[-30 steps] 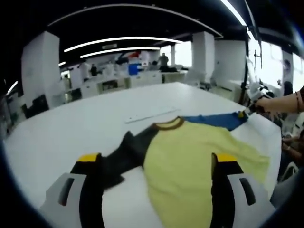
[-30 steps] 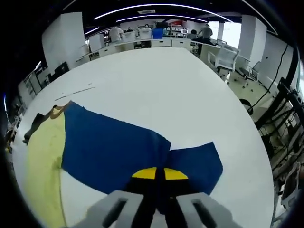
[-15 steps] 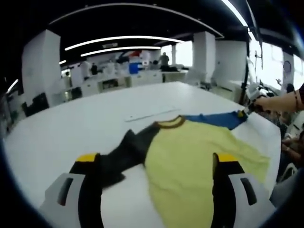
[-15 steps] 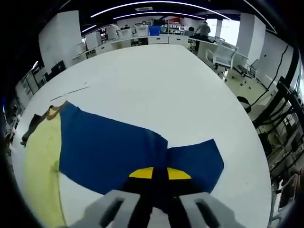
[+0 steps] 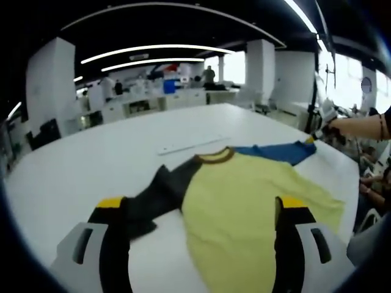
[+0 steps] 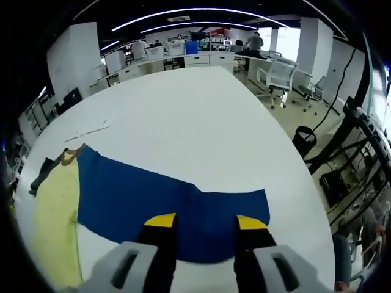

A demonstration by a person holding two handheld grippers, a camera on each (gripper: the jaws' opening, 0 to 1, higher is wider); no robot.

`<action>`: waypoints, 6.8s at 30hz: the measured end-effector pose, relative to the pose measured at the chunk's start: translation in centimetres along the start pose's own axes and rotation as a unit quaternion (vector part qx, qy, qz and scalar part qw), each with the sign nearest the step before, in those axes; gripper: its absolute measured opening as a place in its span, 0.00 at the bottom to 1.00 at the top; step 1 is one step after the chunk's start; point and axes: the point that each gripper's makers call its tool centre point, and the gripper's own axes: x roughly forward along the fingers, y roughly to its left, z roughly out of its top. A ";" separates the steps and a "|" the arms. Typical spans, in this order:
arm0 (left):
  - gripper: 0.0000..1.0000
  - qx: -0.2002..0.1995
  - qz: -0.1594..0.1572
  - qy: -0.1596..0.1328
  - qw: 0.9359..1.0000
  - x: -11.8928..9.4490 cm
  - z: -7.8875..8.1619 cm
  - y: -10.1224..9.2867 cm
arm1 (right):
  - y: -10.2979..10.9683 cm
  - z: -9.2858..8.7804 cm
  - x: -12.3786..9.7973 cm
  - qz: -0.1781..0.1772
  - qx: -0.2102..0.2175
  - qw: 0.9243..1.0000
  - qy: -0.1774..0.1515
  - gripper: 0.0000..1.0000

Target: Fold the garment on the visible template until the final outline fits inside the template.

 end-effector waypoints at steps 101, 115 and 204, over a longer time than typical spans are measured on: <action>0.99 0.053 -0.026 0.026 0.998 -8.1 -2.8 -2.3 | 21.9 6.7 -5.7 0.167 -0.140 0.975 -0.039 0.00; 0.99 0.048 -0.023 0.034 0.998 -8.4 -3.6 -2.1 | 25.6 7.5 -5.7 0.194 -0.152 0.968 -0.044 0.00; 0.99 -0.002 -0.084 0.045 0.995 -6.7 -6.8 -3.8 | 47.1 -2.6 0.7 0.326 -0.144 0.932 0.070 0.00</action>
